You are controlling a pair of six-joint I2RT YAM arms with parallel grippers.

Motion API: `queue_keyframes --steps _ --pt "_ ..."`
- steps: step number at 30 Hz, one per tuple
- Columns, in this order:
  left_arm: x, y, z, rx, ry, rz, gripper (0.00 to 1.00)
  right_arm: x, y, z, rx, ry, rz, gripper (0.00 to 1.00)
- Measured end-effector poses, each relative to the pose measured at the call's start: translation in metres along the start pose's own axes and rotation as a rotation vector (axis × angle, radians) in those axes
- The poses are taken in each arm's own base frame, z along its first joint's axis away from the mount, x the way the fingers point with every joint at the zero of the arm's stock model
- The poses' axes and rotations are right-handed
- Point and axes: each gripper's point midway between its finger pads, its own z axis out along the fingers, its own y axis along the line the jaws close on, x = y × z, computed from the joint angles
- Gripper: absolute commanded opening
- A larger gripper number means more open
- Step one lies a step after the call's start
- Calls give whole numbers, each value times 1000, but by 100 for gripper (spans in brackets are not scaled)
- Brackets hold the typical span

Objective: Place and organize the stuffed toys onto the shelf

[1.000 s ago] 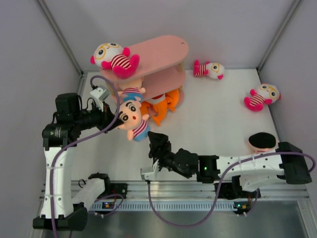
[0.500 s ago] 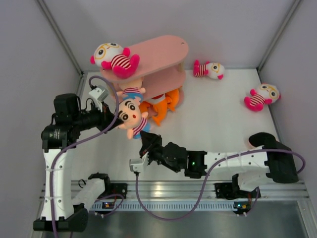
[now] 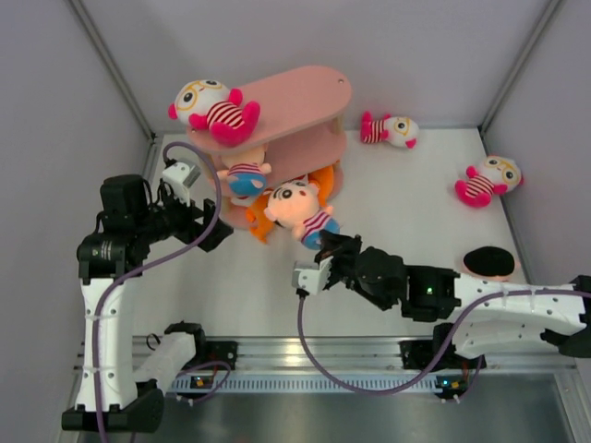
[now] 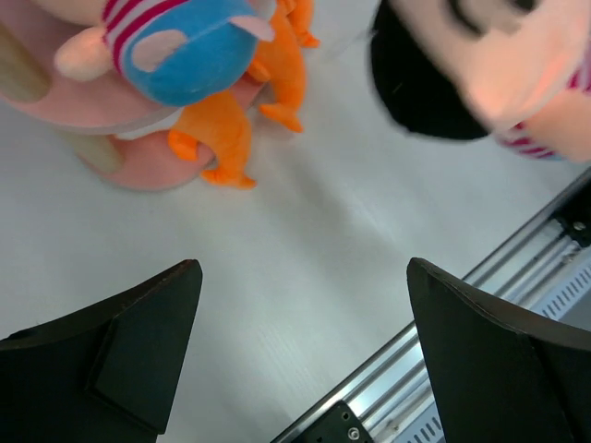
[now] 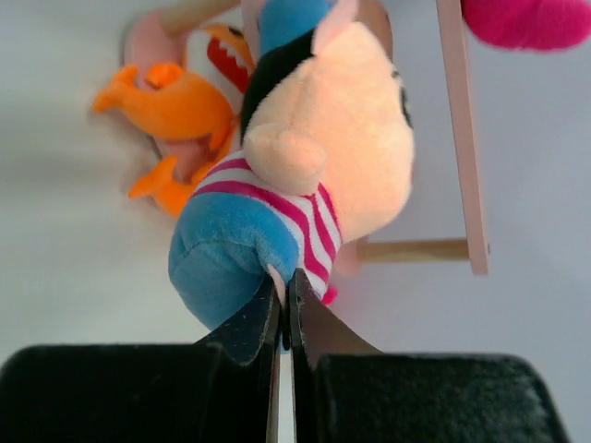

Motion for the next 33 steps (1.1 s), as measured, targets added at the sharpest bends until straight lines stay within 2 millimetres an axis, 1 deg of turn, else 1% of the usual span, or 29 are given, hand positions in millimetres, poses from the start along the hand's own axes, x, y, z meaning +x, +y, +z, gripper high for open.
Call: queue_keyframes --steps 1,3,6,9,12,14,17,18,22,24,25,27,29,31,33 --pt "2 7 0 -37 7 1 99 11 -2 -8 0 38 8 0" --pt "6 19 -1 -104 25 2 99 28 -6 -16 -3 105 6 0" --pt "17 34 -1 -184 56 0 99 57 -13 -20 2 223 -22 0" --pt "25 43 -3 -234 80 3 99 86 -26 -13 17 334 -65 0" --pt "27 47 -6 -264 85 10 98 119 -47 1 40 443 -87 0" --pt "27 49 -8 -282 82 17 99 131 -59 13 49 479 -95 0" --pt "27 51 -12 -305 76 29 98 134 -75 36 67 489 -109 0" --pt "27 51 -13 -309 76 32 99 133 -77 44 69 484 -112 0" --pt "29 52 -15 -320 78 43 99 123 -81 85 58 463 -136 0" --pt "29 53 -15 -325 78 45 99 123 -78 110 53 466 -151 0" --pt "29 53 -15 -328 79 45 99 124 -72 124 36 475 -167 0" --pt "29 54 -16 -333 79 46 99 127 -66 140 16 488 -187 0" --pt "30 54 -17 -336 78 47 99 130 -54 160 -8 495 -212 0" --pt "29 54 -18 -340 76 49 99 133 -46 168 -26 499 -235 0" --pt "29 53 -18 -341 72 51 99 131 -46 170 -25 492 -248 0"
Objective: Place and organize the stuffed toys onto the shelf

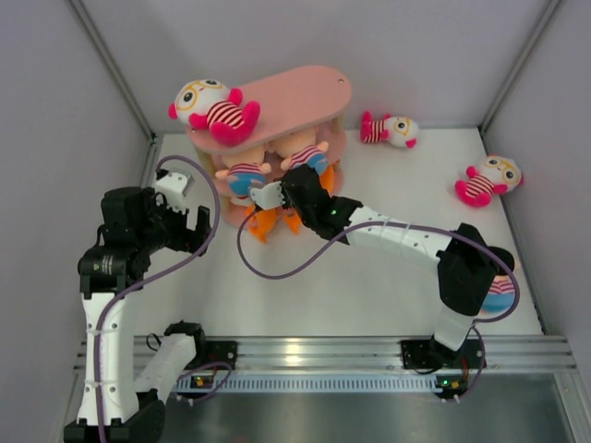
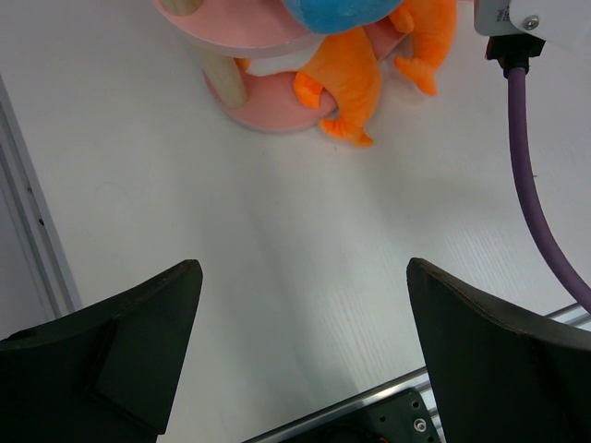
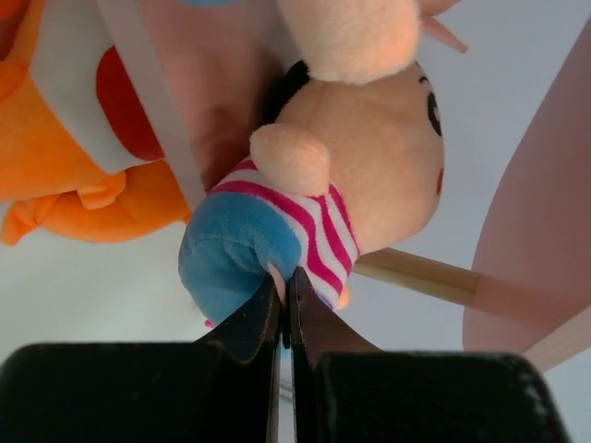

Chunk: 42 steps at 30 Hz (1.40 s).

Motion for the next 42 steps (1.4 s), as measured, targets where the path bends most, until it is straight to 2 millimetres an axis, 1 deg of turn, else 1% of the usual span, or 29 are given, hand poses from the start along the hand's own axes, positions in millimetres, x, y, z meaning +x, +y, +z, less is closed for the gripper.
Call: queue_keyframes --steps 3,8,9,11,12,13,14,16,17,20,21,22,23,24,25,26,27,31,34,35,36,37,38,39,40,41,42 --pt "0 0 0 0 0 0 98 -6 -10 1 37 -28 -1 0" --pt "0 0 0 0 -1 1 99 -18 -18 3 61 -88 -28 0" --pt "0 0 0 0 0 0 99 -20 -19 3 64 -100 -33 3" --pt "0 0 0 0 0 0 99 -24 -19 5 65 -116 -40 13" --pt "0 0 0 0 0 0 98 -25 -18 5 63 -123 -44 24" --pt "0 0 0 0 0 1 99 -26 -17 5 61 -128 -41 27" --pt "0 0 0 -1 -1 1 99 -26 -17 5 60 -130 -45 37" --pt "0 1 0 -3 1 2 99 -27 -16 6 60 -133 -39 48" --pt "0 1 0 -3 0 3 99 -26 -14 6 60 -133 -36 58" --pt "0 1 0 -3 0 3 99 -20 -5 2 47 -124 -16 67" --pt "0 1 0 -3 1 3 99 -16 -1 -1 42 -119 -7 70" --pt "0 1 0 -2 1 2 99 -13 1 -4 36 -112 5 72" --pt "1 0 0 -2 2 2 99 -10 1 -8 38 -109 25 73" --pt "1 0 0 -2 3 2 98 -6 -1 -13 40 -104 46 77" --pt "1 0 1 -1 4 2 99 -1 -2 -20 39 -97 83 85" --pt "1 0 1 -1 4 2 99 3 -5 -27 39 -94 116 99" --pt "1 0 1 0 3 2 99 8 -9 -36 40 -91 151 99" --pt "1 -1 1 4 2 1 99 31 -26 -85 46 -92 385 100" --pt "1 -2 1 9 1 1 99 57 -30 -125 32 -94 641 99" --pt "1 -2 1 10 1 1 99 67 -29 -134 22 -88 733 100" --pt "1 -2 1 12 1 1 99 86 -27 -142 21 -66 856 99" --pt "1 -2 1 13 0 0 99 111 -24 -146 38 -20 975 99" --pt "0 -3 1 16 -1 0 99 142 -18 -148 69 47 1099 99" --pt "0 -3 1 18 -1 0 99 179 -6 -151 105 138 1220 99" --pt "0 -4 1 20 -2 0 99 213 8 -153 143 230 1330 99" --pt "0 -4 0 21 -4 0 99 253 28 -158 195 341 1456 99" --pt "0 -4 0 24 -4 0 99 285 49 -164 241 454 1563 99"
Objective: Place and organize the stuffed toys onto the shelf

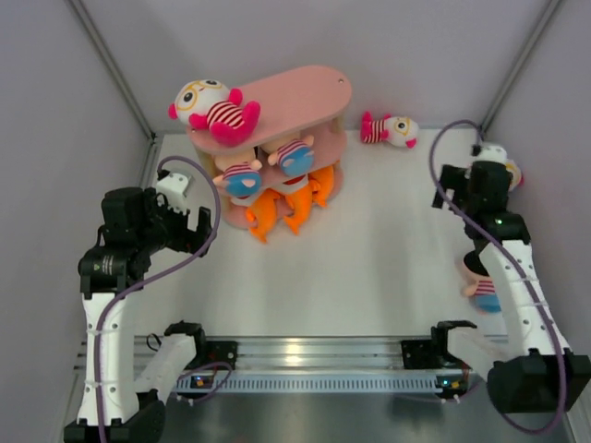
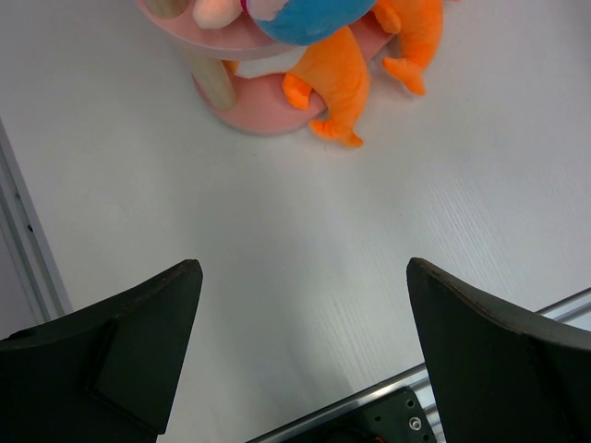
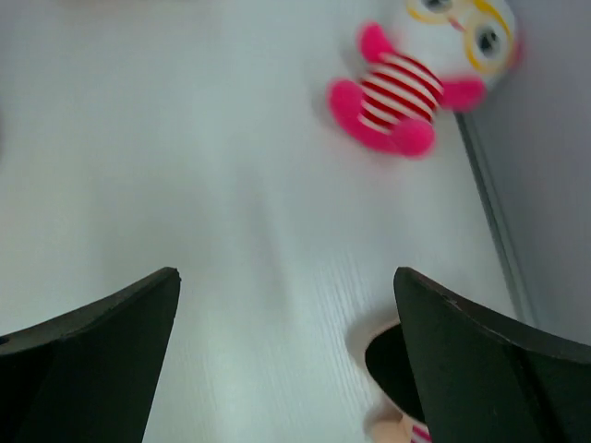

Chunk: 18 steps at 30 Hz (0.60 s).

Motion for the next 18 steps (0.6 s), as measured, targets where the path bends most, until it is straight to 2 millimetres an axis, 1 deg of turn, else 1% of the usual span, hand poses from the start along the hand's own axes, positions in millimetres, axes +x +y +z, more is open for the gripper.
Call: queue_keyframes --steps 1,2,4,5,7,9,11,12,14,16,18 --pt "0 0 0 2 -1 0 99 22 -32 8 91 62 126 100" --pt "0 -1 -1 2 -3 1 99 44 -60 13 181 114 246 99" --pt "0 -2 -2 4 -8 2 99 88 -109 9 370 206 456 99" --pt "0 -2 -3 5 -10 2 99 108 -129 4 473 233 550 99" --pt "-1 -5 -4 13 -14 9 98 147 -153 -9 643 282 721 99" --pt "-1 -8 -4 25 -17 16 99 176 -159 -17 740 320 816 99" --pt "-1 -10 -4 31 -17 20 98 201 -160 -22 800 353 874 99" --pt "-1 -10 -4 33 -19 22 98 210 -158 -22 812 365 891 99" --pt "-1 -11 -4 35 -18 23 98 217 -155 -19 804 369 903 99" --pt "0 -11 -3 37 -14 22 99 215 -155 -14 787 358 906 99" --pt "1 -11 -3 37 -11 21 99 214 -155 -7 771 354 902 81"
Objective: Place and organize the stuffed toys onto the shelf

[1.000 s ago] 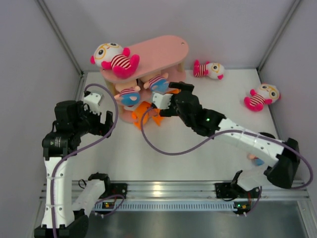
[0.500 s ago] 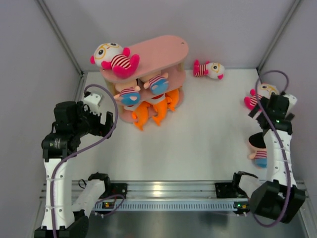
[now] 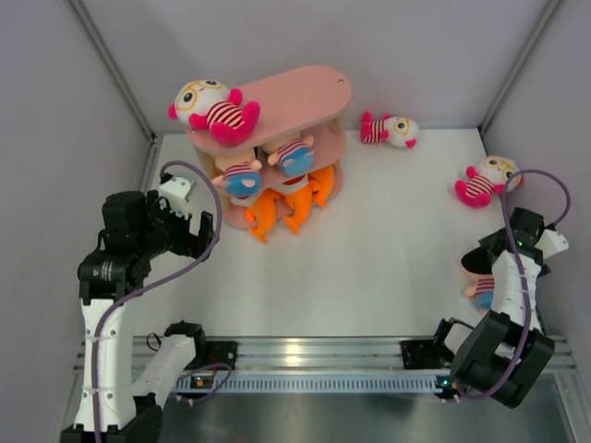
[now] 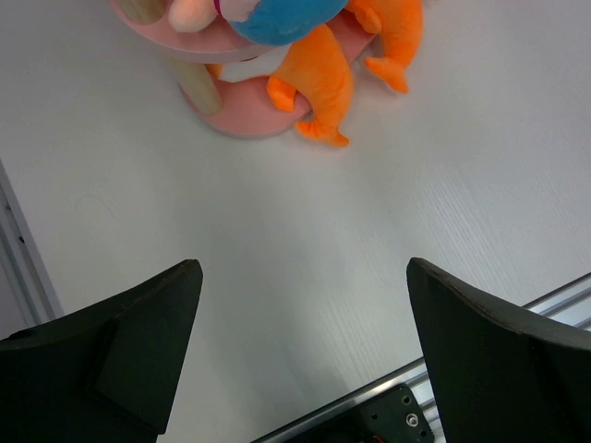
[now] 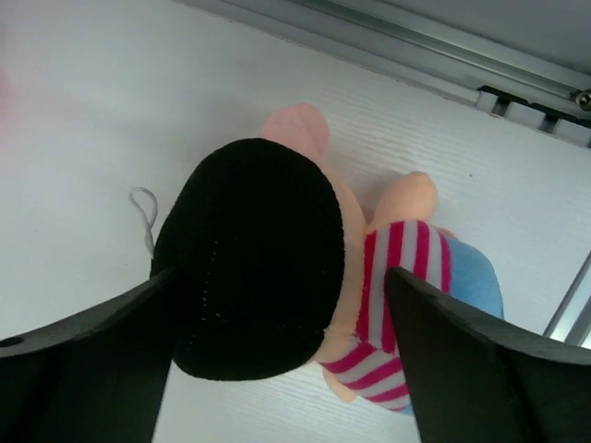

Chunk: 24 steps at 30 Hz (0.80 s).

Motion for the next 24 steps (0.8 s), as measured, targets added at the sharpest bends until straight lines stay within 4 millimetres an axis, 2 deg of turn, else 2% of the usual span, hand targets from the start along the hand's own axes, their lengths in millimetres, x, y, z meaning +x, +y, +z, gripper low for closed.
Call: queue_keyframes --steps 1,2,4,5,8,10,12,14,15,17,18,19,21,22,24 --pt "0 0 0 0 1 0 99 1 2 3 -7 6 -11 67" --pt "0 0 0 0 1 0 99 2 5 6 -16 13 -26 39" --pt "0 0 0 1 1 0 98 3 12 11 -46 21 -42 17" --pt "0 0 0 0 1 0 99 5 15 13 -56 32 -53 1" --pt "0 -1 0 5 1 0 94 11 31 11 -160 66 -95 0" --pt "0 -6 0 32 0 0 82 17 49 3 -274 107 -121 0" --pt "0 -15 0 86 -6 8 70 30 72 -17 -438 177 -166 0" --pt "-2 -26 0 152 -17 22 70 38 95 -43 -578 233 -231 0" --pt "-2 -32 -1 191 -25 30 72 39 111 -63 -659 241 -290 0" --pt "-4 -44 -3 264 -42 55 79 45 149 -115 -849 252 -424 0" --pt "-4 -49 -5 291 -47 69 80 52 168 -148 -965 256 -495 0" --pt "-4 -53 -6 319 -57 91 83 66 187 -191 -1112 275 -578 0" --pt "-2 -59 -7 360 -66 130 85 98 202 -267 -1356 331 -714 0" --pt "0 -61 -7 374 -67 150 86 114 202 -296 -1435 365 -769 0" --pt "5 -64 -7 398 -67 194 99 151 195 -356 -1600 466 -889 0"
